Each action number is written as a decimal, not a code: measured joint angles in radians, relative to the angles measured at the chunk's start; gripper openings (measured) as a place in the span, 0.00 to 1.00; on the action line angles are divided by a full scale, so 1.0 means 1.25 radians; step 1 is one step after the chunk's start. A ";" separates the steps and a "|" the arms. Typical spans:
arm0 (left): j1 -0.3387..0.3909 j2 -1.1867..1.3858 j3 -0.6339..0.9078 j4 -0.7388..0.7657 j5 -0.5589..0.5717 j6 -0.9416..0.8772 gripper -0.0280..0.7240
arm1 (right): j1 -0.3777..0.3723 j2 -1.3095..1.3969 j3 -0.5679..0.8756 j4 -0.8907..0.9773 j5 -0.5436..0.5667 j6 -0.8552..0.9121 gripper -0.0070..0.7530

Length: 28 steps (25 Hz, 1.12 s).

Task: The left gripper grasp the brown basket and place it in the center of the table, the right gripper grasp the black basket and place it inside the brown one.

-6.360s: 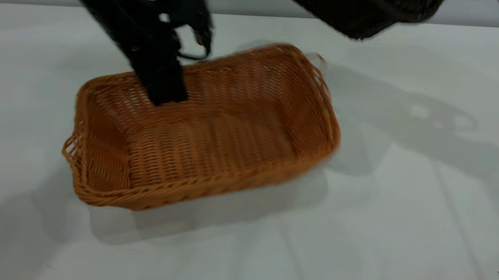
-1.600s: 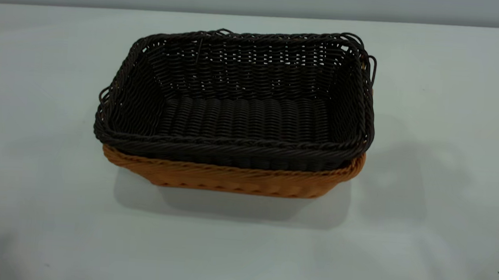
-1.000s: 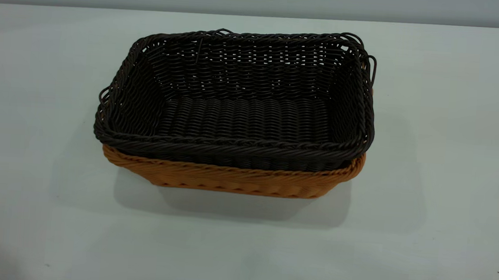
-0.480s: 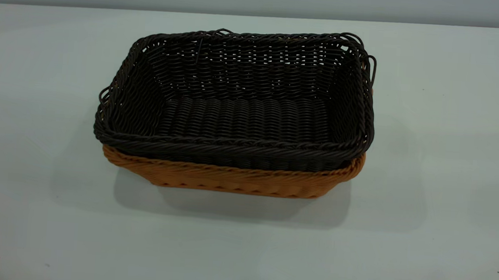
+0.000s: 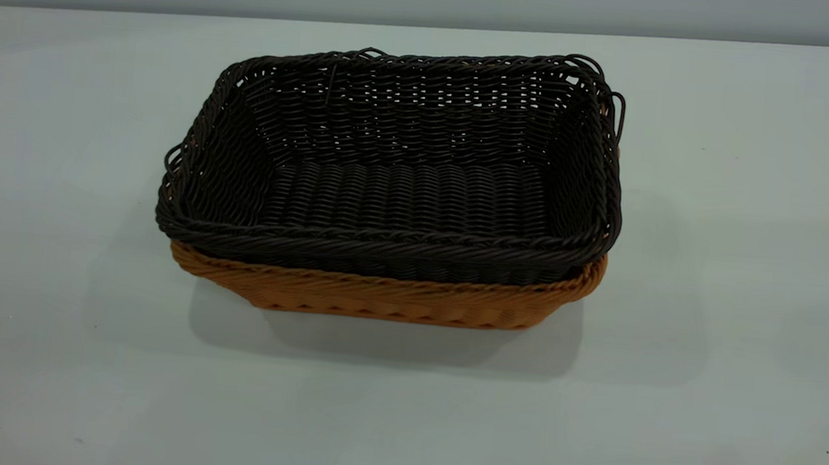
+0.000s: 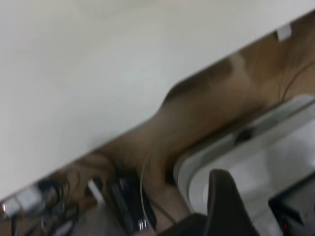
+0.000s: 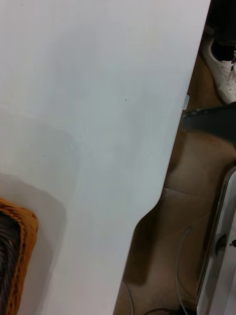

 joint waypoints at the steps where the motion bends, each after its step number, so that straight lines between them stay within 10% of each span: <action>1: 0.000 -0.022 0.000 0.000 0.001 0.000 0.54 | 0.000 0.000 0.000 0.000 0.000 0.000 0.69; 9: 0.017 -0.190 0.000 -0.001 0.014 0.001 0.54 | -0.019 -0.056 0.000 0.003 -0.001 0.001 0.69; 19: 0.303 -0.290 0.000 -0.004 0.019 0.001 0.54 | -0.161 -0.340 0.000 0.007 0.006 0.001 0.69; 28: 0.349 -0.400 0.001 -0.003 0.027 0.001 0.54 | -0.163 -0.362 0.000 0.011 0.017 0.001 0.69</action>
